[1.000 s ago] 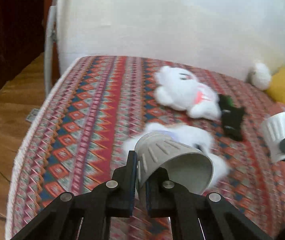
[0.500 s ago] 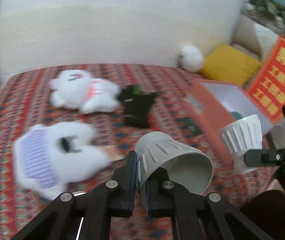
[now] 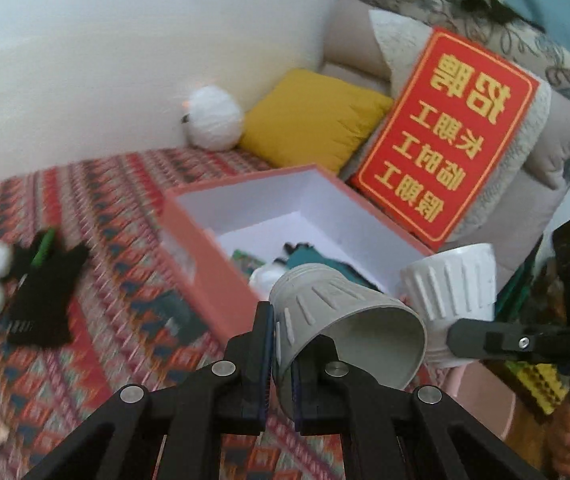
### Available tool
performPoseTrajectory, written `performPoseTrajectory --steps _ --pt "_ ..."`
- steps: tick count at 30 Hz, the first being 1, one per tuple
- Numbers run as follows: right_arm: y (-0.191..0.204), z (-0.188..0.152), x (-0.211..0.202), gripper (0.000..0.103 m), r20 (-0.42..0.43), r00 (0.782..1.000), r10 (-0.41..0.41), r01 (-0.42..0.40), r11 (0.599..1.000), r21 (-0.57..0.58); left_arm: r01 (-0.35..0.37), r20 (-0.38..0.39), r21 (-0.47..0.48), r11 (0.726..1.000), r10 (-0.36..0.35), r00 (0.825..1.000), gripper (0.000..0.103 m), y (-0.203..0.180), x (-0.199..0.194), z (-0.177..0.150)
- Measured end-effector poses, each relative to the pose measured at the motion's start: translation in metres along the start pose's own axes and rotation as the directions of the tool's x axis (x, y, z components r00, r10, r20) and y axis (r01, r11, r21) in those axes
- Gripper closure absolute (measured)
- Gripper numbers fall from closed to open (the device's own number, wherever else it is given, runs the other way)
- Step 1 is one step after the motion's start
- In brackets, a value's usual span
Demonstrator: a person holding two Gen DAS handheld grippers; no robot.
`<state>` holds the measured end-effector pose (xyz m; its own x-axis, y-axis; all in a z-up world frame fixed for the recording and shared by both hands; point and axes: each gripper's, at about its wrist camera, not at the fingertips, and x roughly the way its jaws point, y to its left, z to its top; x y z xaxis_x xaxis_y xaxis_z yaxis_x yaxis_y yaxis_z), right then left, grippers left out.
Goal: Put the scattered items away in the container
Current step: 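Carry the grey cover with the left tool while the right tool carries the white cover into the box, then move both tools back toward the two white plush bears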
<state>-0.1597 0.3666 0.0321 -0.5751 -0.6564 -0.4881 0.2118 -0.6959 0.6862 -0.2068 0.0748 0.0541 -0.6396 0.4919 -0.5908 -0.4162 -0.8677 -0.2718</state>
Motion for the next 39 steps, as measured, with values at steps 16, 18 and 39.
performPoseTrajectory --steps 16,18,39 --pt "-0.074 0.086 0.033 0.057 0.113 0.956 -0.271 0.28 0.958 -0.069 -0.143 -0.074 0.12 0.982 0.153 0.986 0.079 -0.02 0.159 0.059" --pt "-0.071 0.086 0.043 0.043 0.13 0.937 -0.325 0.337 0.937 -0.092 -0.165 -0.066 0.117 0.979 0.173 0.983 0.038 -0.018 0.166 0.059" --pt "-0.013 0.035 0.029 0.004 0.141 0.914 -0.381 0.399 0.906 -0.142 -0.296 0.077 0.106 0.949 0.289 0.954 0.007 -0.02 0.083 0.041"
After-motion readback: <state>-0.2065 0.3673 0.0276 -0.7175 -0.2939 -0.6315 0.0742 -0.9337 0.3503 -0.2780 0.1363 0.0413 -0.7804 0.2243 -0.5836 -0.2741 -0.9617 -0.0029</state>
